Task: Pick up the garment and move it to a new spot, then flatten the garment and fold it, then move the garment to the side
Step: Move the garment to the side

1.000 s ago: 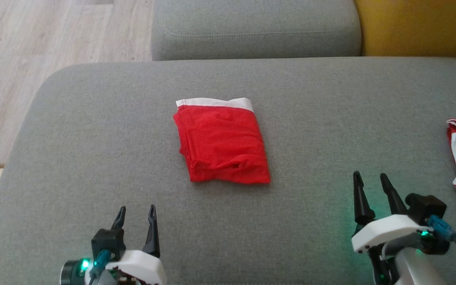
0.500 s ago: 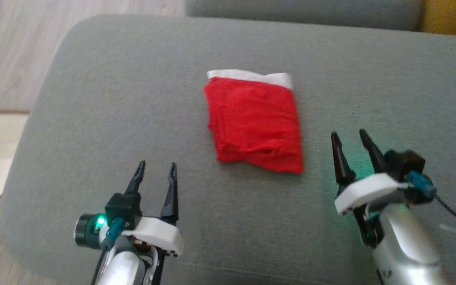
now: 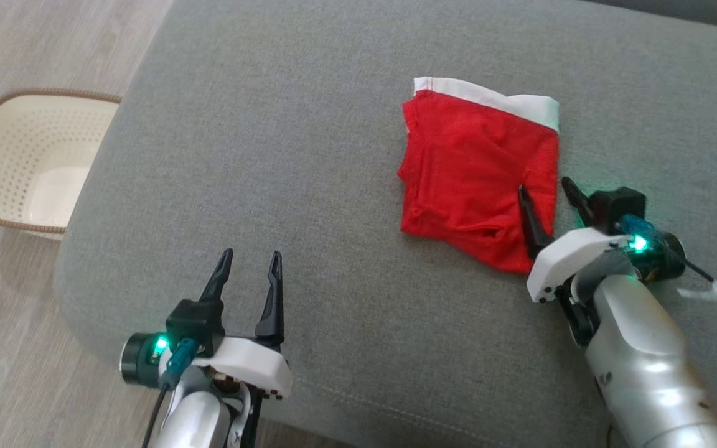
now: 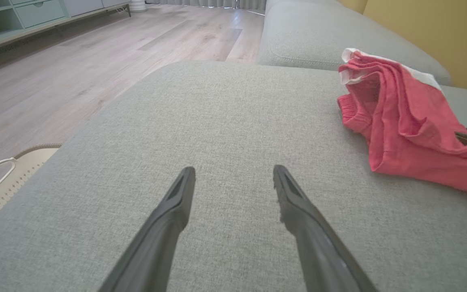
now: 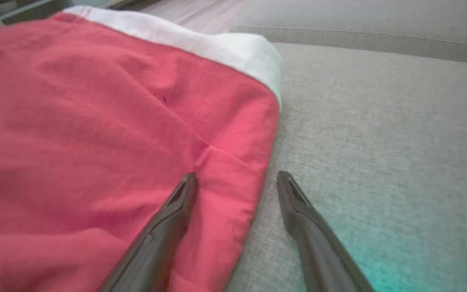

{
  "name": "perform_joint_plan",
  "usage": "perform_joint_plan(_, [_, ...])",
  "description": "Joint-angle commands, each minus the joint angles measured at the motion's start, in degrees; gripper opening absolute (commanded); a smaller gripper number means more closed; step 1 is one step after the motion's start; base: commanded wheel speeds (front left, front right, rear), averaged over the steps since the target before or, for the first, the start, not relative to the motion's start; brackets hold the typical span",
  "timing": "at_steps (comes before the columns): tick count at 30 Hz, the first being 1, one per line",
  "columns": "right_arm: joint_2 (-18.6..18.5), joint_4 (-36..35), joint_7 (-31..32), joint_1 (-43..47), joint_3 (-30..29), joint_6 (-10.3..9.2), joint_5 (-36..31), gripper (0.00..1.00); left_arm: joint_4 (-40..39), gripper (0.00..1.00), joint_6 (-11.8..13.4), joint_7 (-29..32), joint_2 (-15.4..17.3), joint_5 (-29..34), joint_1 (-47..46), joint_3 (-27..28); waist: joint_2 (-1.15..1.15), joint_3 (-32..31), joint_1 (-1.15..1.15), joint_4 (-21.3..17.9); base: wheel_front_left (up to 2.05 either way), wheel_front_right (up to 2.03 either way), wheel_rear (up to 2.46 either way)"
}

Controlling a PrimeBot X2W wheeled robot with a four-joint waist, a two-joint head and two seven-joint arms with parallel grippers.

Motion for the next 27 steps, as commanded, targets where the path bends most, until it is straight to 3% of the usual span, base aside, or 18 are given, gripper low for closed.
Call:
perform_joint_plan(1, [0.3, -0.1, 0.8, -2.0, 1.4, 0.36, -2.1, 1.0, -2.1, 1.0, 0.3, -0.3, 0.5, -0.3, -2.5, 1.5, 0.0, 0.6, 0.0, 0.2, 0.0, 0.0, 0.0])
perform_joint_plan(2, [0.3, 0.6, 1.5, -2.5, 1.4, 0.36, -2.6, 0.98, -2.1, 1.0, 0.3, -0.3, 0.5, -0.3, -2.5, 1.6, 0.0, 0.7, 0.0, 0.2, 0.0, 0.0, 0.0])
perform_joint_plan(3, [0.3, 1.1, 1.8, -3.0, 1.6, 0.36, -3.5, 0.57, -2.1, 1.0, 0.4, -0.3, 0.5, -0.3, -2.6, 1.7, 0.0, 0.9, 0.0, 0.0, 0.0, 0.0, 0.0])
perform_joint_plan(4, [0.3, 1.5, 2.2, -3.4, 2.0, 0.36, -4.3, 0.07, -2.1, 1.0, 0.4, -0.3, 0.5, -0.3, -2.8, 1.9, 0.0, 1.0, 0.0, -0.2, 0.0, 0.0, 0.0])
perform_joint_plan(5, [0.3, 1.8, 2.3, -3.7, 2.0, 0.36, -4.5, 0.0, -2.2, 1.0, 0.5, -0.3, 0.5, -0.2, -2.9, 1.9, 0.0, 1.0, 0.0, -0.5, 0.0, 0.0, 0.0])
perform_joint_plan(10, [0.3, 2.4, 1.5, -4.4, 2.3, 0.36, -5.4, 0.0, -2.2, 1.0, 0.3, -0.3, 0.5, -0.1, -3.3, 1.9, 0.0, 0.4, 0.0, -2.7, 0.0, 0.0, 0.0])
perform_joint_plan(15, [0.3, 2.4, 0.1, -4.8, 2.9, 0.36, -5.5, 0.0, -1.7, 1.0, -0.2, -0.3, 0.5, 0.5, -3.8, 2.2, 0.0, -1.1, 0.0, -8.2, 0.0, 0.0, 0.0])
perform_joint_plan(27, [0.3, 0.6, -1.0, -2.2, 5.2, 0.36, -1.0, 0.0, 0.4, 1.0, -1.7, -0.3, 0.5, 2.0, -5.8, 2.8, 0.0, -2.7, 0.0, -30.7, 0.0, 0.0, 0.0])
